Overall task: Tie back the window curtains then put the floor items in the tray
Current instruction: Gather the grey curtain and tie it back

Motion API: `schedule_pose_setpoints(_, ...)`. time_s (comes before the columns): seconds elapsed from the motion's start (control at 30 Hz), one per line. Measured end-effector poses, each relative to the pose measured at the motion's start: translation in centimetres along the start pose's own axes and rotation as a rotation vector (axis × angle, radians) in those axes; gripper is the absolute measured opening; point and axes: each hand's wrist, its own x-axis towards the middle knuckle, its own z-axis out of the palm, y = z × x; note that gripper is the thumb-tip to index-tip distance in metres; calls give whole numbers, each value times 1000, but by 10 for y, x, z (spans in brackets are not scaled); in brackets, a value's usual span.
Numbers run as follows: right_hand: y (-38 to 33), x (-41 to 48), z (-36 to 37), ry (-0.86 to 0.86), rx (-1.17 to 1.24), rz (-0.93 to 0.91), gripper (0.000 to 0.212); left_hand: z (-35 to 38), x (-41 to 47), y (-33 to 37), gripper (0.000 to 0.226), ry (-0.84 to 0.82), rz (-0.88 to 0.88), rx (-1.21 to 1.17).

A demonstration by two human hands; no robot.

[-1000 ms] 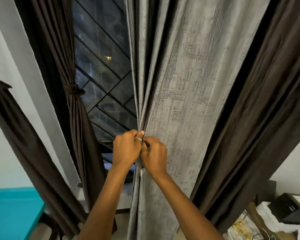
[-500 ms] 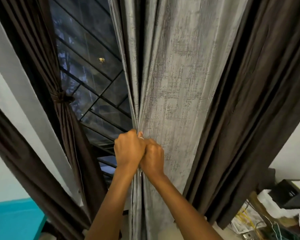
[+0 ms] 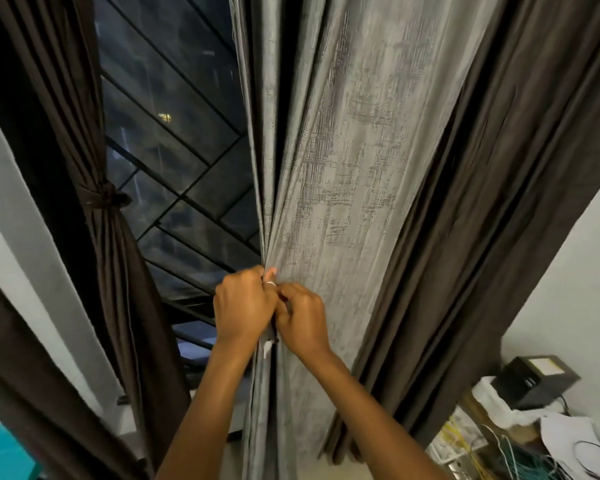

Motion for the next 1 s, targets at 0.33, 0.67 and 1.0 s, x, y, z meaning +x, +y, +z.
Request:
schedule_pose_setpoints(0.33,110,38,-69,175,-48,556,39,-10,6,-21,54,-11,79,-41)
schedule_pose_setpoints(0.67,160,77,-123,-160,430,568,43,-3,12,-18,56,28,95,-7)
schedule_pose_setpoints(1.0,138,29,-118,268,-139,336,52,8,11,0,56,25,11,86)
